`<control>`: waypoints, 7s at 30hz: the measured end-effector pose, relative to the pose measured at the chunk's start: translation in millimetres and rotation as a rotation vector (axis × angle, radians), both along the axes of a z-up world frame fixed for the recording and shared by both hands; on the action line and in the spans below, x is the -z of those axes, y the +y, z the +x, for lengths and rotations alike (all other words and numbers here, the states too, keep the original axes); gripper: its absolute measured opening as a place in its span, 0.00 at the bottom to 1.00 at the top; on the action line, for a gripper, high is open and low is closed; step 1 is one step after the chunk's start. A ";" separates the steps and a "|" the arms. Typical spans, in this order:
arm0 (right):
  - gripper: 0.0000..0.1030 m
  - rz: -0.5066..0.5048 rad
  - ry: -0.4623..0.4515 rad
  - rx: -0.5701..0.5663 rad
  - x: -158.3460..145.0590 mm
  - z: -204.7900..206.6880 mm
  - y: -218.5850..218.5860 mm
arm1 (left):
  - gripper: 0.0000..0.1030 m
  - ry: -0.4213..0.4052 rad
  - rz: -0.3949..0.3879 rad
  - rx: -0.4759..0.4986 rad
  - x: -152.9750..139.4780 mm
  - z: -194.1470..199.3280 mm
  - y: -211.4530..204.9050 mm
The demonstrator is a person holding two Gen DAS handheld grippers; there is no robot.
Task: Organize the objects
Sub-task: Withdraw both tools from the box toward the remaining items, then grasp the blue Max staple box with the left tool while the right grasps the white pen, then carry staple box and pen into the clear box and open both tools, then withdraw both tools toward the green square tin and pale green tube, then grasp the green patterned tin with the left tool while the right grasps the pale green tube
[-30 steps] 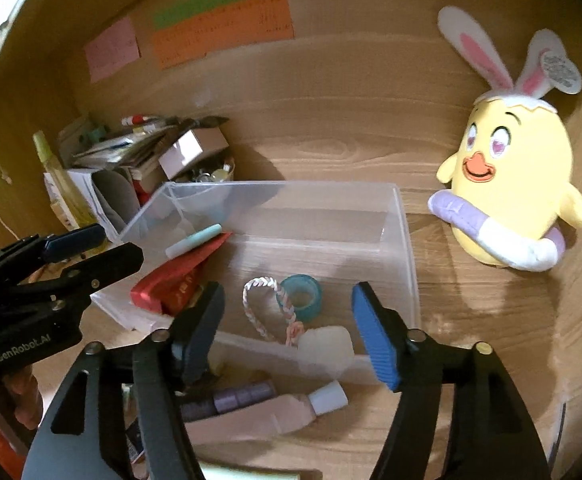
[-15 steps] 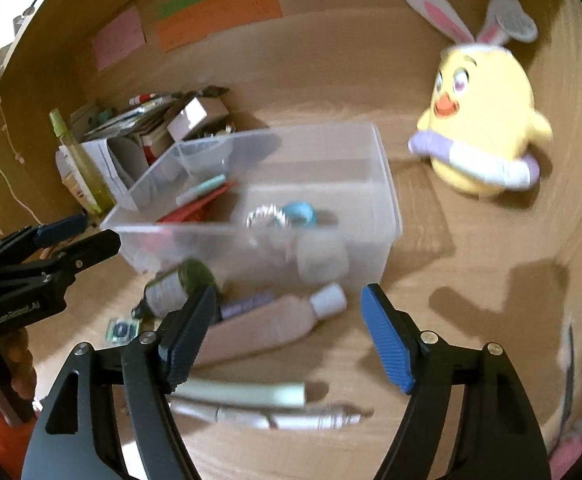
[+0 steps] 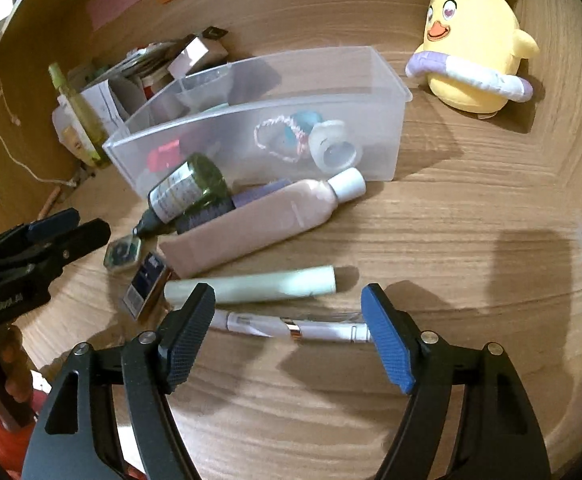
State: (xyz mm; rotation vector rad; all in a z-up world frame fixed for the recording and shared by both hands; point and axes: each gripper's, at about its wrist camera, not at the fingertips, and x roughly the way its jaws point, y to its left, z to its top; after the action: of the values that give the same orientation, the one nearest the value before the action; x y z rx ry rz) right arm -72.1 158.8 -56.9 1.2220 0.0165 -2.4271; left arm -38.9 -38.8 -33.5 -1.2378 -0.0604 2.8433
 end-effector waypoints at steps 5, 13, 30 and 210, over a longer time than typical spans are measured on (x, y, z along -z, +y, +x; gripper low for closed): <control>0.70 0.022 0.010 -0.006 2.1 2.6 -8.7 | 0.71 -0.033 0.019 0.023 9.6 7.3 5.0; 0.70 0.049 -0.001 -0.144 4.8 3.5 -21.6 | 0.71 -0.089 0.031 0.073 25.8 16.3 18.6; 0.23 0.139 0.021 -0.259 7.0 26.9 -6.4 | 0.56 -0.105 0.040 0.111 31.9 2.6 35.4; 0.14 0.104 -0.042 -0.424 12.7 -7.4 -39.6 | 0.39 -0.128 0.067 0.024 32.0 -2.3 -7.1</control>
State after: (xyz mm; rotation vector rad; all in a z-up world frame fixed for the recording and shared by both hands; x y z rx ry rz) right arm -79.5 119.2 -69.6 1.1741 0.3575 -2.0521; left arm -41.2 -45.9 -65.5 -1.3948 -0.1425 2.7151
